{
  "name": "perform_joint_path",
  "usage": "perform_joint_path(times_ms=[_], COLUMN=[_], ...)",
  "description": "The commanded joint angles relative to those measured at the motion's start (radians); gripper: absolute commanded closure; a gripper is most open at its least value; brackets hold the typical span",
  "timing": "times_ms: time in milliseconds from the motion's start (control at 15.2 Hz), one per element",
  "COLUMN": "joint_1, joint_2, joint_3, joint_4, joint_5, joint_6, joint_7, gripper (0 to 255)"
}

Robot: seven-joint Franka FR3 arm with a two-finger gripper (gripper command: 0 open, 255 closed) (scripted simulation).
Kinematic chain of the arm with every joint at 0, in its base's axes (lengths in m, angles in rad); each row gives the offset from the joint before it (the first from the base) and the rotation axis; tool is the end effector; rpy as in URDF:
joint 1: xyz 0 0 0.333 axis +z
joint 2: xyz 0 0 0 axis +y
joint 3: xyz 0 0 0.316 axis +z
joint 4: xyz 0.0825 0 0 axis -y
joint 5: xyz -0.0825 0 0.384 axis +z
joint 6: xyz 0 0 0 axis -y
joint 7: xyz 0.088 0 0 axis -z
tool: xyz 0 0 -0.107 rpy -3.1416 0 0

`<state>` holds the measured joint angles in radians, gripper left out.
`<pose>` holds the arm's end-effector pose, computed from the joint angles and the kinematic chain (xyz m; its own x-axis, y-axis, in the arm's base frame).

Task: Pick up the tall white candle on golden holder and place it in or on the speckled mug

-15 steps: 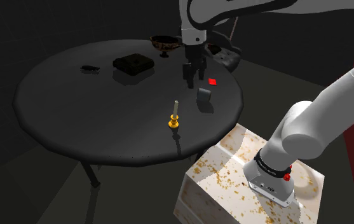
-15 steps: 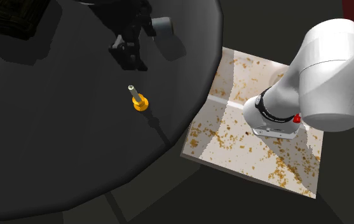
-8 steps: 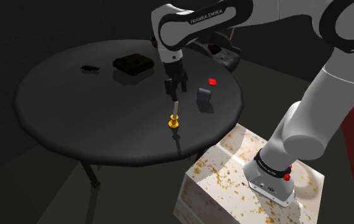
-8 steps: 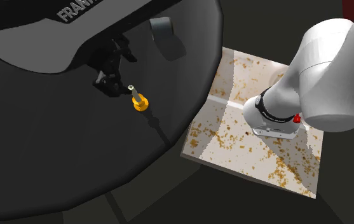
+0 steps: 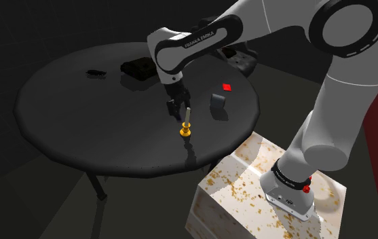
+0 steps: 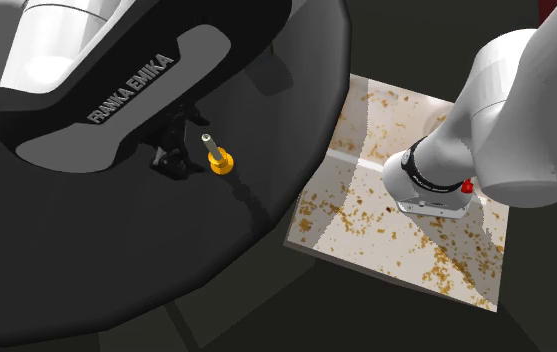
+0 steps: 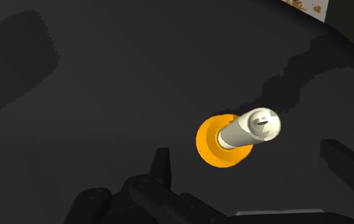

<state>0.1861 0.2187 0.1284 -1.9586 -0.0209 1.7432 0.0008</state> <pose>0.5208 0.1655 0.3393 0.8599 0.2920 -0.4188 0.3170 -0.9484 -0.0102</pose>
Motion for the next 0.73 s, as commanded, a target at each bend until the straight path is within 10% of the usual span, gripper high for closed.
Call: perform_joint_path(times_ms=[0, 660], joint_1=[0.000, 0.000], joint_2=[0.004, 0.004], joint_3=[0.000, 0.000], joint_4=[-0.024, -0.058], joint_5=[-0.001, -0.001], joint_6=[0.027, 0.062], joint_7=[0.000, 0.001], gripper=[0, 0])
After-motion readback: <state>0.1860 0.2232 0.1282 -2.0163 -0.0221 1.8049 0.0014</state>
